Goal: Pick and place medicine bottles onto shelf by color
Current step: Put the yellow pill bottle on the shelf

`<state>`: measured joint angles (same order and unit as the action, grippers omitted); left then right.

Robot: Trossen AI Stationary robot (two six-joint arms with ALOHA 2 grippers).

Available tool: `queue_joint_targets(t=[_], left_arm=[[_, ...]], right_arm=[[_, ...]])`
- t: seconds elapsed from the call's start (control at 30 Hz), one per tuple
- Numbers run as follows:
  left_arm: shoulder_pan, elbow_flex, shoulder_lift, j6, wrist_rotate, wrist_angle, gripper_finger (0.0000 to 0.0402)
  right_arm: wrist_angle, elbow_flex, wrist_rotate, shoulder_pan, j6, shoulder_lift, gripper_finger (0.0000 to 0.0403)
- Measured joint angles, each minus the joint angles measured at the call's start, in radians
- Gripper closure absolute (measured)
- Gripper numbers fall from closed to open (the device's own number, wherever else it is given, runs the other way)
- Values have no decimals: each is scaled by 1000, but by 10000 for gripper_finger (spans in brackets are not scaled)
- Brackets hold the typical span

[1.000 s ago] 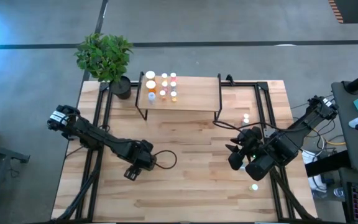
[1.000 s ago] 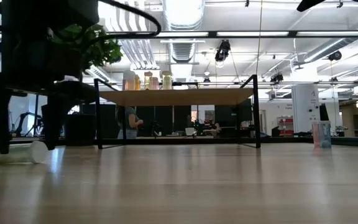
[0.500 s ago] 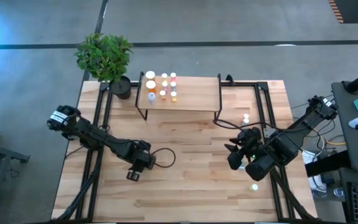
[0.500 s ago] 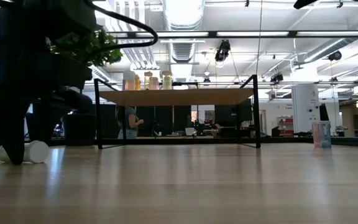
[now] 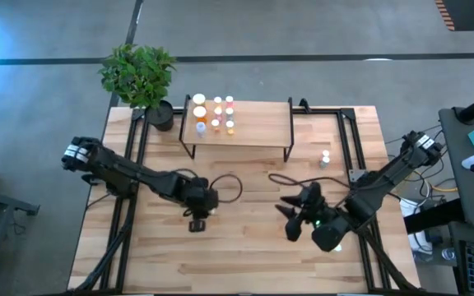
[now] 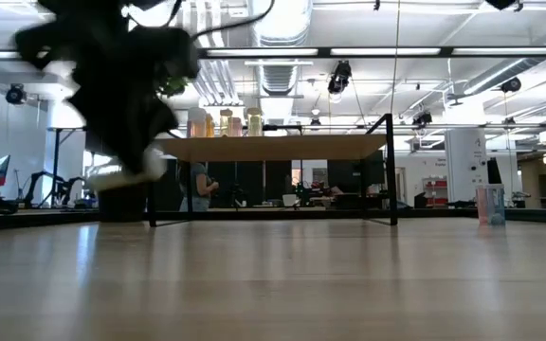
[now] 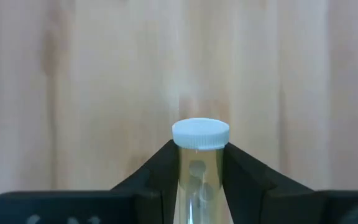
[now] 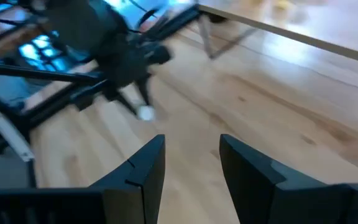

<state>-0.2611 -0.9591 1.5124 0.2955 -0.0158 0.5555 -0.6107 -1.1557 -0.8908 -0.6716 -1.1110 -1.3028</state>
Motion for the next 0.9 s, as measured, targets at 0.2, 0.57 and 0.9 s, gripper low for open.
queue_joint_targets(t=[0.2, 0.57, 0.9], left_arm=[[51, -110, -88, 14, 15, -80, 315], [111, -121, -236, -2, 28, -744, 315], [113, -122, -193, -15, 42, -965, 315]], right_arm=[[186, -7, 28, 20, 133, -72, 259], [613, -36, 127, 120, 515, -100, 256], [721, -144, 221, 224, 733, -110, 170]])
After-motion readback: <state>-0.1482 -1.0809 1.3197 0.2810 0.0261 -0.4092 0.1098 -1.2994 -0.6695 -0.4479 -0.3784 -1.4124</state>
